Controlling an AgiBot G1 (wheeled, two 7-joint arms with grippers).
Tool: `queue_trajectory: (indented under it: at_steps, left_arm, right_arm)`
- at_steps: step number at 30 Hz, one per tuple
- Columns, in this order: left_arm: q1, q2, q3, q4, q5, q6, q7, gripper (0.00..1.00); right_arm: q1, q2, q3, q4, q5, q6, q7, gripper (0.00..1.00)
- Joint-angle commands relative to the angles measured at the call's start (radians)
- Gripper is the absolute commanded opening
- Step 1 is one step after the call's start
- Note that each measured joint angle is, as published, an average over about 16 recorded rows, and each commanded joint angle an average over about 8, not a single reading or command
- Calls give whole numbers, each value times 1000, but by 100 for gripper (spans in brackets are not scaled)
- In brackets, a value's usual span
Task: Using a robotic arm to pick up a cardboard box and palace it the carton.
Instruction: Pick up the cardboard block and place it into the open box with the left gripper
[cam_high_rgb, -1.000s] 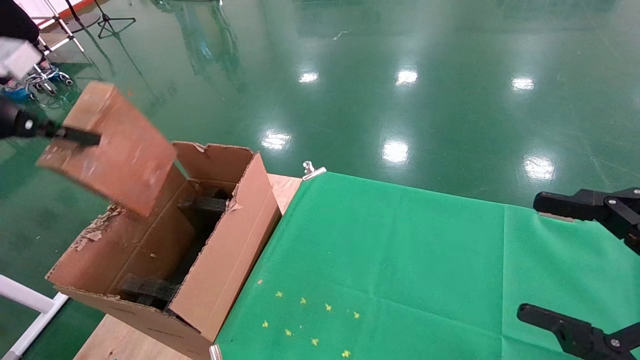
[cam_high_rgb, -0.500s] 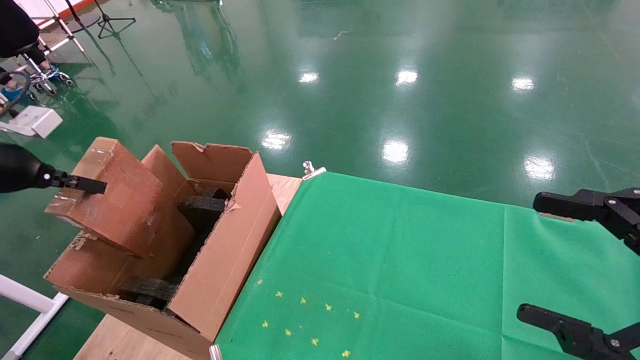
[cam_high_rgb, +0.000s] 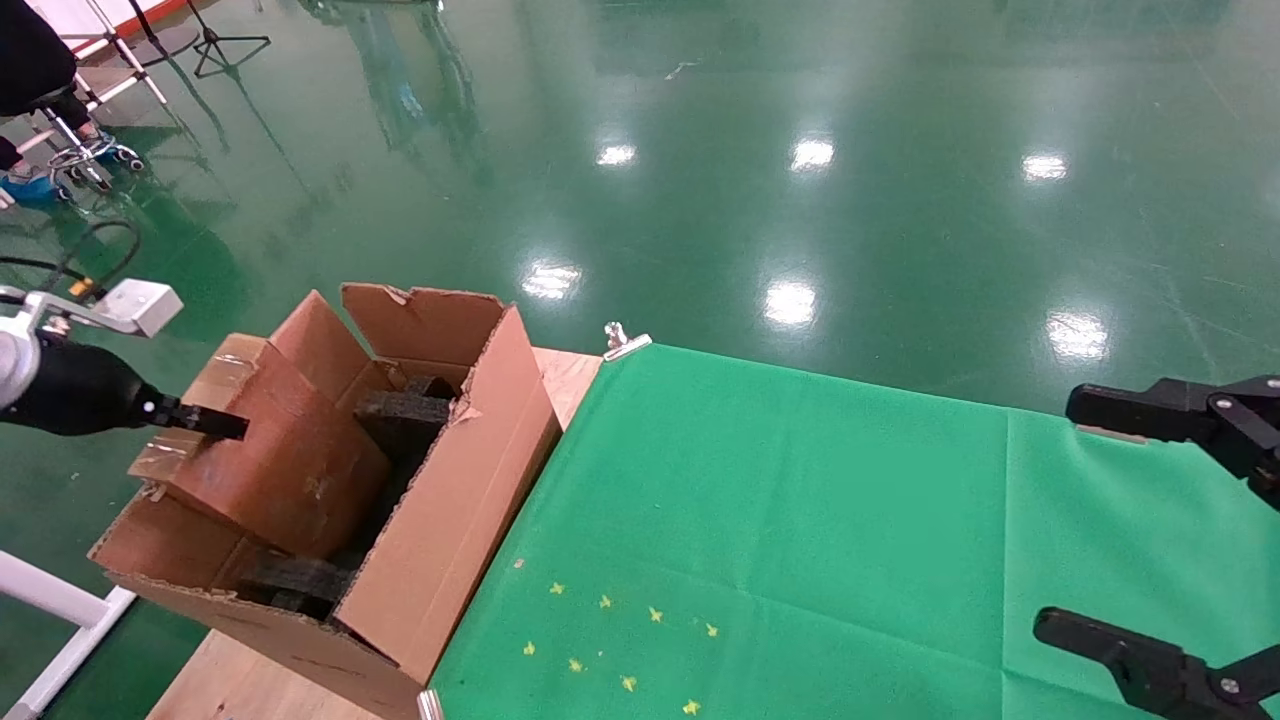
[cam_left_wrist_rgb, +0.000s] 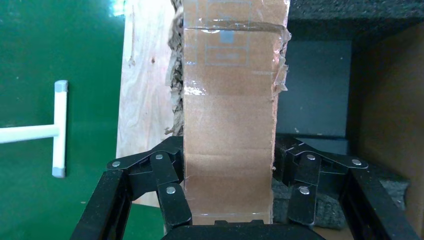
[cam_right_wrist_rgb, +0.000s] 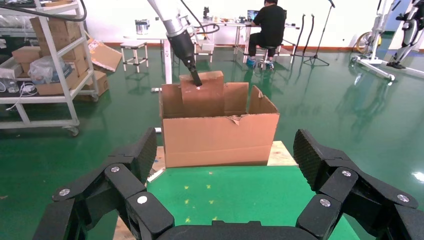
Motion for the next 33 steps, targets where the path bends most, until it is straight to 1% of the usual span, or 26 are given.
queue_trajectory:
  at_steps: [1, 15, 26, 33]
  left_arm:
    - [16, 14, -2, 25, -6, -12, 10, 0]
    - [130, 87, -20, 118, -35, -133, 11, 0]
    - [231, 140, -33, 138, -54, -323, -16, 0]
    - [276, 166, -38, 141, -60, -367, -27, 0]
  right_arm:
    - [0, 0, 0, 0, 0, 0, 0, 100]
    - [0, 0, 0, 0, 0, 0, 0, 100]
    - [0, 0, 0, 0, 0, 0, 0, 100]
    - [0, 0, 0, 0, 0, 0, 0, 100]
